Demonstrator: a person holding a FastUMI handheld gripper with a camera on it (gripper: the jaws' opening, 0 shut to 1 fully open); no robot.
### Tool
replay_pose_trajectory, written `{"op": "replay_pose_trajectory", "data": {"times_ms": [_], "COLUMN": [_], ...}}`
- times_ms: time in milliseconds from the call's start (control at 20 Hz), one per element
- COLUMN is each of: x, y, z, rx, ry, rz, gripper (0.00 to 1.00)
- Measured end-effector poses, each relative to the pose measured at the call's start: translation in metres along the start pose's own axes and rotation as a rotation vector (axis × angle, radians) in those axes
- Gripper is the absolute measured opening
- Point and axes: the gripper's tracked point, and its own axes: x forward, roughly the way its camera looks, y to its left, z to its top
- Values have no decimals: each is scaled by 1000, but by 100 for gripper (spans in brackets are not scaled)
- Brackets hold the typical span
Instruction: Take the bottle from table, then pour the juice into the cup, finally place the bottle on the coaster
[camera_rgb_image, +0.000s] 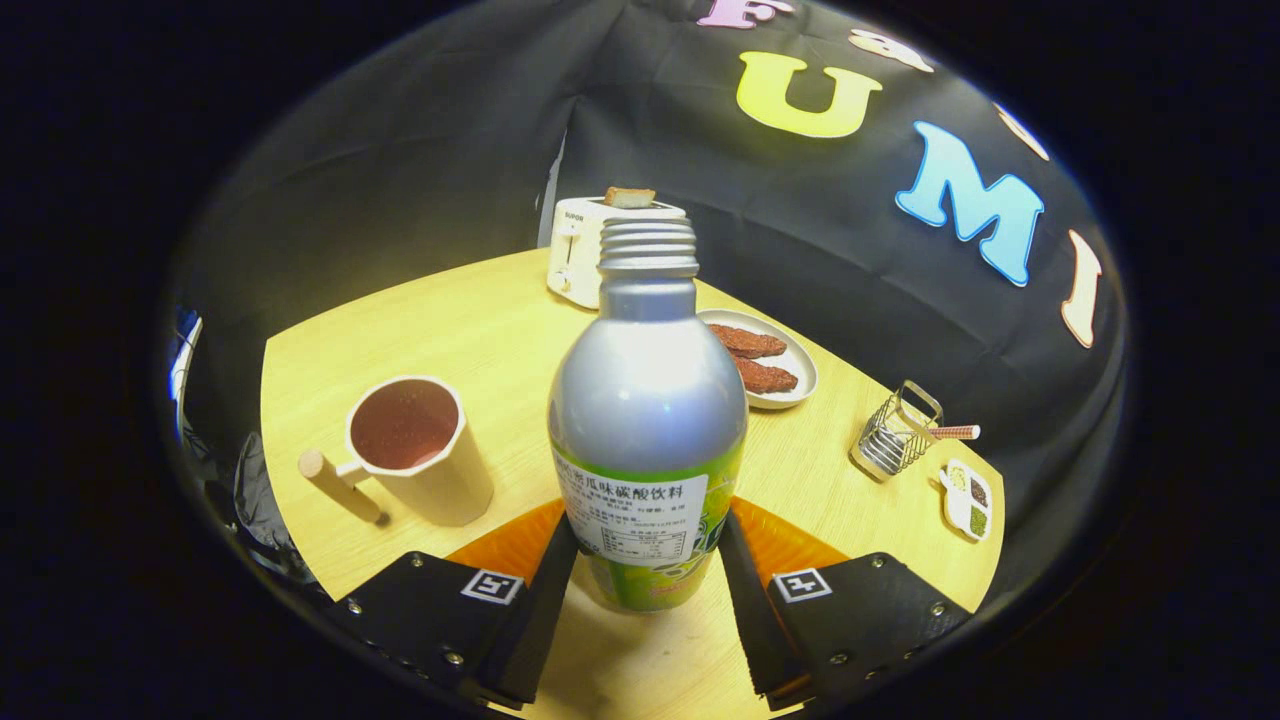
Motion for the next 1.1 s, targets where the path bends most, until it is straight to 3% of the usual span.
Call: {"op": "replay_pose_trajectory", "data": {"times_ms": [700,1100], "x": [47,69], "y": [-16,-30], "z": [36,38], "rx": [105,71], "ry": [-136,-185], "rz": [14,-17], "gripper": [77,78]}}
